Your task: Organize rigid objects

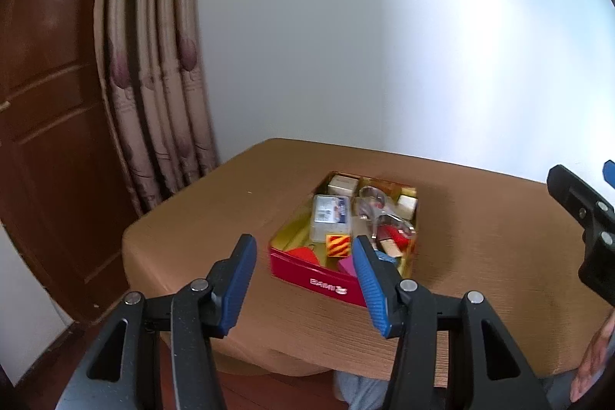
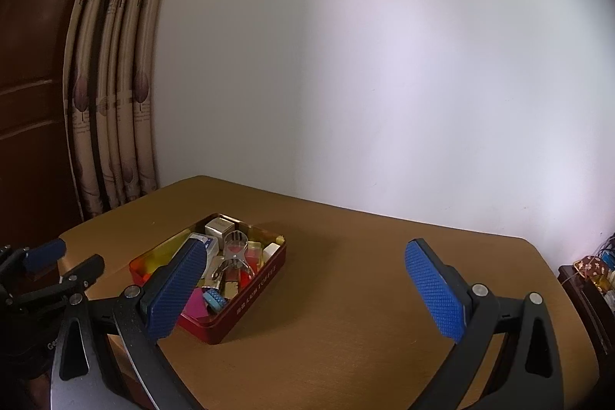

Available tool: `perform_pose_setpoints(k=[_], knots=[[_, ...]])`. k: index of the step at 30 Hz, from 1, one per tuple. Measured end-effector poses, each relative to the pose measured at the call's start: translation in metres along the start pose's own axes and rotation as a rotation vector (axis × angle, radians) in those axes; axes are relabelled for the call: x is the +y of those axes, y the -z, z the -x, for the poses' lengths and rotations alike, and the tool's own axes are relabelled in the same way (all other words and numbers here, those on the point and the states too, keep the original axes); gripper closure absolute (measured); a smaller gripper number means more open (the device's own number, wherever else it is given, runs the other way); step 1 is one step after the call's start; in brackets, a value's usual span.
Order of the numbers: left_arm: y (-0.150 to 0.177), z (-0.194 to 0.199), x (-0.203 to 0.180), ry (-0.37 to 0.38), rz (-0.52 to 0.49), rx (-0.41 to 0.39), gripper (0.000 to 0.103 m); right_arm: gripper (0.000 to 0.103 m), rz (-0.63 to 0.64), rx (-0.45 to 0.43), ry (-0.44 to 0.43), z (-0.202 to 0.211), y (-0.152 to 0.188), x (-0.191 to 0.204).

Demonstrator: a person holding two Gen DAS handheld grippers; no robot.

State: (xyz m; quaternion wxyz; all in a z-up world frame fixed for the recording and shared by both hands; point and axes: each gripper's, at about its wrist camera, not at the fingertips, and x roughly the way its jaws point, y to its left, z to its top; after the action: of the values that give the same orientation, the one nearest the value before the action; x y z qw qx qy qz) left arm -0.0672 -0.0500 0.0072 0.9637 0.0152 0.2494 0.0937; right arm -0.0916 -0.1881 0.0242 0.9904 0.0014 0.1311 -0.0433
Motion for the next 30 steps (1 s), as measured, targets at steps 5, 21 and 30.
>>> perform_pose_setpoints(k=[5, 21, 30], knots=[[-0.003, 0.008, -0.002, 0.014, -0.018, -0.012, 0.049, 0.001, -0.006, 0.011, 0.001, -0.001, 0.001, 0.0], [-0.015, 0.022, 0.003, 0.053, -0.025, 0.002, 0.036, 0.001, 0.028, -0.003, -0.008, 0.005, 0.003, 0.009], [-0.019, 0.016, 0.01, 0.091, -0.002, 0.041, 0.035, 0.001, 0.048, 0.005, -0.025, 0.007, 0.008, 0.01]])
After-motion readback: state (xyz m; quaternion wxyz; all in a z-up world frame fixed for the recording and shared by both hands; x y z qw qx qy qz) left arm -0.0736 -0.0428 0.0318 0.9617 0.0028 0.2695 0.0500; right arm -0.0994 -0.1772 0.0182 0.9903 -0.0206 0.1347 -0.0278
